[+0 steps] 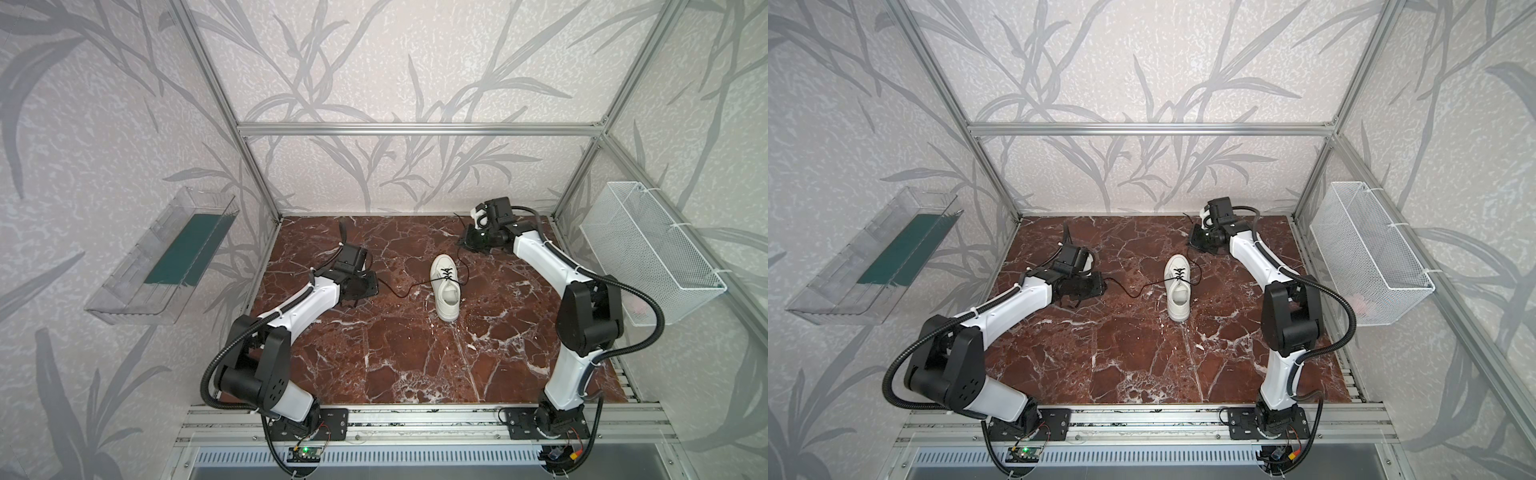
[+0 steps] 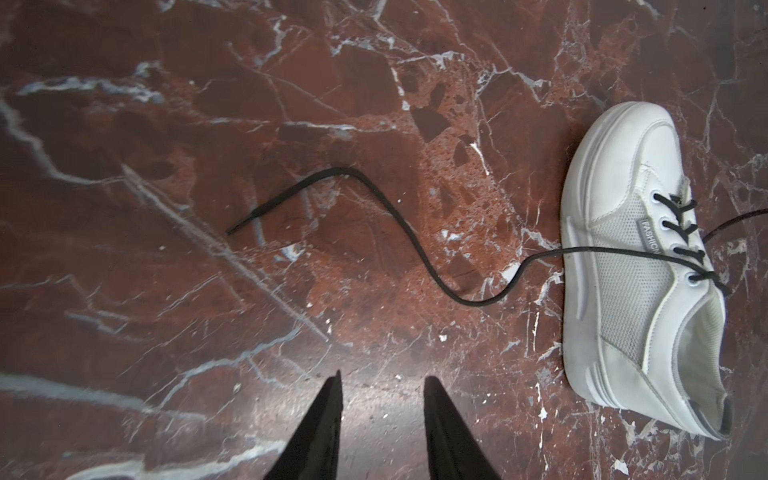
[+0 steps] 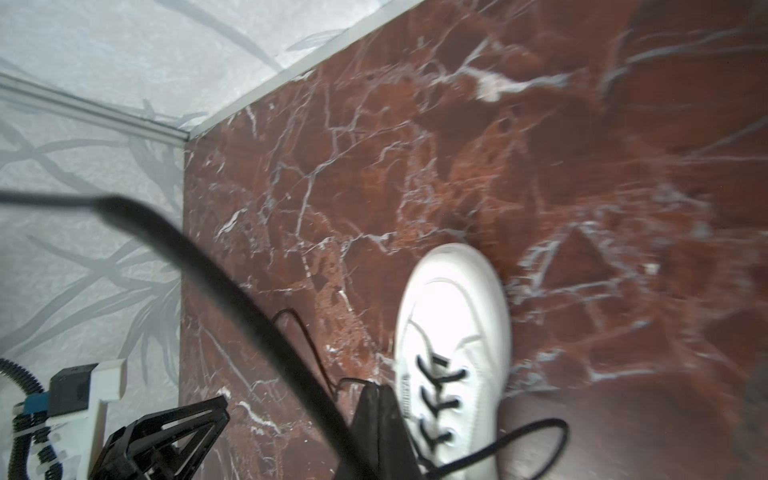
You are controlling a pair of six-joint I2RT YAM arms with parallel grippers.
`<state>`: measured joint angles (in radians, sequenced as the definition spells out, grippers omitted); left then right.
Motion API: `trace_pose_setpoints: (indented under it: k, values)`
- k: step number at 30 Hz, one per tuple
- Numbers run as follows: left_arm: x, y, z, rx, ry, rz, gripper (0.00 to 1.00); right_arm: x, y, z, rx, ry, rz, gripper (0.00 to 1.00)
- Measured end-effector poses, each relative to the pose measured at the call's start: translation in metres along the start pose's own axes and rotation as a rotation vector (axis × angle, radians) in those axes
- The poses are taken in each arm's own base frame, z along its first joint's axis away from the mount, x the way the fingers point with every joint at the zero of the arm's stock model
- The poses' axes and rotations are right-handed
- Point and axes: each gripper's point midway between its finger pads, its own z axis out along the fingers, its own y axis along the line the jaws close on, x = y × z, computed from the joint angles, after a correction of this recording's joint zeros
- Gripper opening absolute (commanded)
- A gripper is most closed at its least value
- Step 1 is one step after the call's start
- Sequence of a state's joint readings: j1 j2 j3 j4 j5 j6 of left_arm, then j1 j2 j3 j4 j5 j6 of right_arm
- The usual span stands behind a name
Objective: Tie the shoes
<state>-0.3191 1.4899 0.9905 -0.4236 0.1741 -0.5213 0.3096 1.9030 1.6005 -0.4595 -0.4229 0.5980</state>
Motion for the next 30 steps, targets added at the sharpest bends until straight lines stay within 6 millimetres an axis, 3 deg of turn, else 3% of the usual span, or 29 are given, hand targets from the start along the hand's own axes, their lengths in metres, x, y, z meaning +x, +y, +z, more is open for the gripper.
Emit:
trace_pose_setpoints:
  k: [5, 12, 16, 22, 28, 30]
  values:
    - [-0.001, 0.015, -0.024, -0.020, -0.028, -0.001, 0.37, 0.024, 0.034, 0.040, -0.034, 0.074, -0.005, 0.00]
    - [-0.009, 0.037, -0.044, -0.030, -0.064, -0.012, 0.37, 0.041, 0.047, 0.063, -0.007, 0.088, 0.004, 0.00]
    - [-0.008, 0.044, -0.046, -0.032, -0.052, -0.014, 0.37, 0.038, 0.045, 0.087, -0.001, 0.086, 0.020, 0.00]
    - [-0.007, 0.045, -0.053, -0.006, -0.063, -0.019, 0.37, 0.055, 0.027, 0.112, 0.056, 0.126, 0.059, 0.00]
    - [0.004, 0.050, -0.048, -0.007, -0.041, -0.029, 0.37, 0.051, 0.040, 0.122, 0.047, 0.106, 0.073, 0.00]
    - [0.004, 0.049, -0.048, -0.001, -0.041, -0.029, 0.37, 0.051, 0.042, 0.127, 0.043, 0.105, 0.080, 0.19]
